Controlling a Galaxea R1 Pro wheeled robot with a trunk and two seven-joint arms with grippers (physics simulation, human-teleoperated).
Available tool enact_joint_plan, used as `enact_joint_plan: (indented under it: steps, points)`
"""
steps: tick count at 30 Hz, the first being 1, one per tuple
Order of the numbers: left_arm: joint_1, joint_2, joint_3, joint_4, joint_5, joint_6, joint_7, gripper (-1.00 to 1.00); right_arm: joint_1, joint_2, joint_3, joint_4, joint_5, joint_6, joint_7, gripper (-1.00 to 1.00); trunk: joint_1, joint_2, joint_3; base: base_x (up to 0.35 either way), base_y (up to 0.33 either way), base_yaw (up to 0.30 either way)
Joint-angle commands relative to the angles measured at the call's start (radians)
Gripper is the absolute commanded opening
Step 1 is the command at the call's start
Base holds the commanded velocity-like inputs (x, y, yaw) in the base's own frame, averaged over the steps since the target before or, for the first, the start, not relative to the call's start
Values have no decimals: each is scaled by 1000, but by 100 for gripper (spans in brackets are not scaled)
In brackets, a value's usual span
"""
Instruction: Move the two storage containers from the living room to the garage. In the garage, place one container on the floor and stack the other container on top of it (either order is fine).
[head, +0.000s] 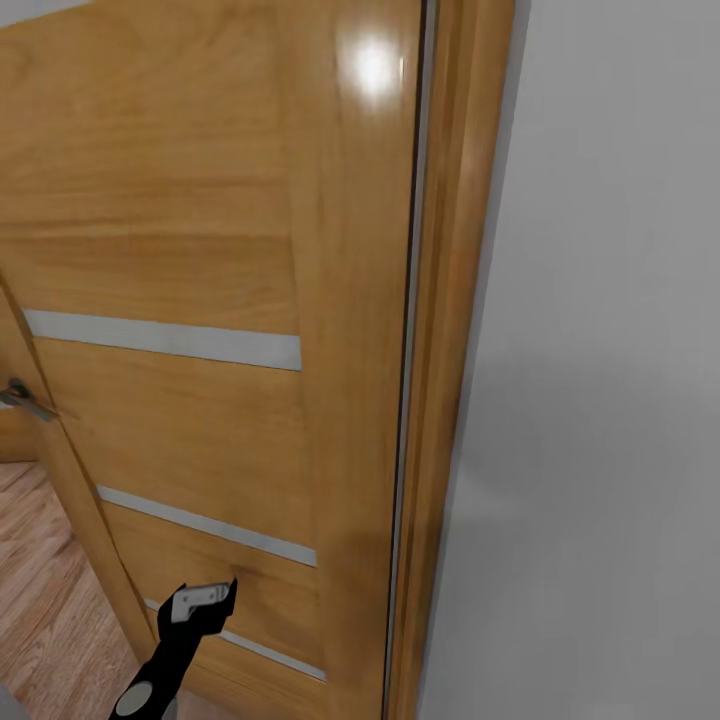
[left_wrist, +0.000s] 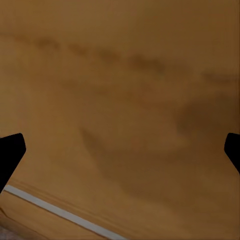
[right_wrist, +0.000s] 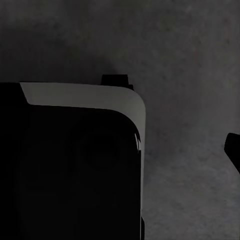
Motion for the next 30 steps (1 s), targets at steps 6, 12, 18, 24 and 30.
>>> enact_joint_plan:
  steps: [6,12,18,24,30]
  points:
    - [-20,0,-1,45,10,-3,-2,100,0,0,0,-1,0,3,3,100,0,-1,-1,0,0,0]
    - [-46,0,-1,97,10,-3,-2,100,0,0,0,-1,0,3,3,100,0,-1,-1,0,0,0]
    - [-51,1,-1,109,10,-3,-1,100,0,0,0,-1,0,3,3,100,0,-1,-1,0,0,0]
    - [-51,1,-1,112,10,-3,0,100,0,0,0,-1,0,3,3,100,0,-1,-1,0,0,0]
    - [-51,1,0,111,10,-4,0,100,0,0,0,-1,0,3,3,100,0,-1,-1,0,0,-11]
